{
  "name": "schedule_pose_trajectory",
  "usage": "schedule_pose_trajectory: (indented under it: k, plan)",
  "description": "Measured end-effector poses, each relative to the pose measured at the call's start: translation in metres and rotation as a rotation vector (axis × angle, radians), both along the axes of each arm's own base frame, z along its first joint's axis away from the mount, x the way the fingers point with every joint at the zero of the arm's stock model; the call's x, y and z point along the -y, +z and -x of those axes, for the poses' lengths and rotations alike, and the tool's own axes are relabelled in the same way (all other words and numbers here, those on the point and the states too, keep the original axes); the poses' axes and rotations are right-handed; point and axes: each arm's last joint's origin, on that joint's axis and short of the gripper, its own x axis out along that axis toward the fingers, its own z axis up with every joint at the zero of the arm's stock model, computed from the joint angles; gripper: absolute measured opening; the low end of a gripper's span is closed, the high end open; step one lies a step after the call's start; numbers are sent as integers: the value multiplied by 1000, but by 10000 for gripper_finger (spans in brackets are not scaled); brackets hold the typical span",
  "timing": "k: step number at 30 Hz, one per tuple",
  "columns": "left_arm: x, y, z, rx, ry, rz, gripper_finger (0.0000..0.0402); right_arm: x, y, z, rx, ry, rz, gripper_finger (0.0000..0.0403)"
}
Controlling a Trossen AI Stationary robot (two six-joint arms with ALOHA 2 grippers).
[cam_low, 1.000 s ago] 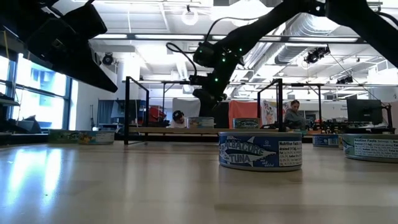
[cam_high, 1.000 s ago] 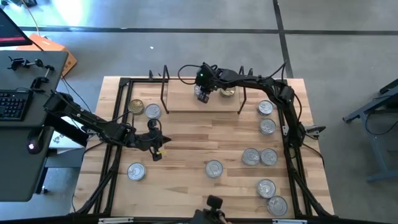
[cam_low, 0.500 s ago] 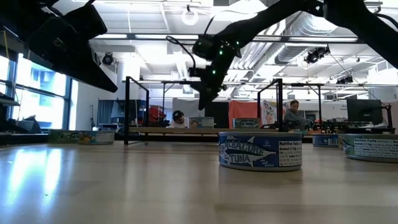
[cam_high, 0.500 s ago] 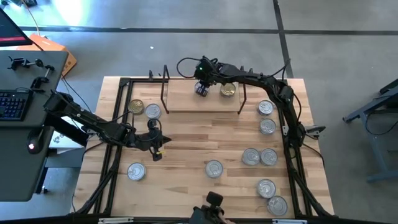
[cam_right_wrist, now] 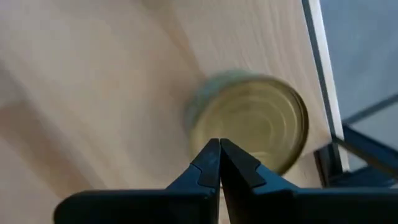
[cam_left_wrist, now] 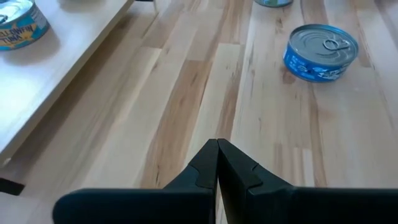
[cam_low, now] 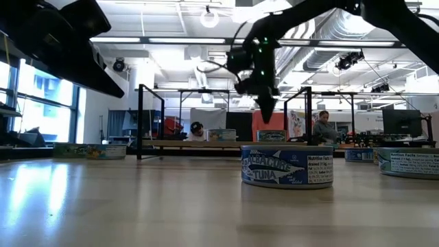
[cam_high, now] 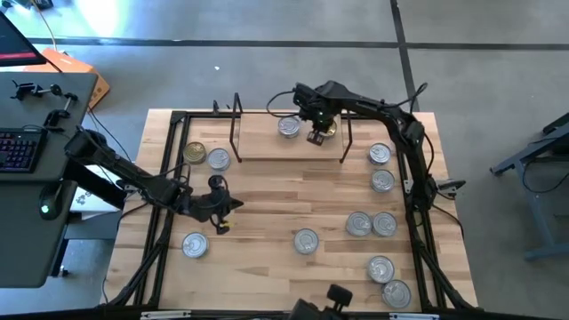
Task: Stack canned seafood by type on shelf
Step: Adjust the tuna cans on the shelf
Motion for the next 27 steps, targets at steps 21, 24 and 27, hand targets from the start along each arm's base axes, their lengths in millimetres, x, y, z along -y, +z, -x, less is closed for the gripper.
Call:
schedule_pose_trajectory:
  k: [21, 24, 27]
  plan:
    - [3, 2, -1, 36, 4, 7, 0, 19, -2, -1, 52, -34, 132, 0]
    - [3, 3, -1, 49, 4, 13, 0, 11, 12, -16, 139, -3, 172, 0]
    - [3, 3, -1, 46, 0, 3, 0, 1, 15, -35, 291, 61, 148, 0]
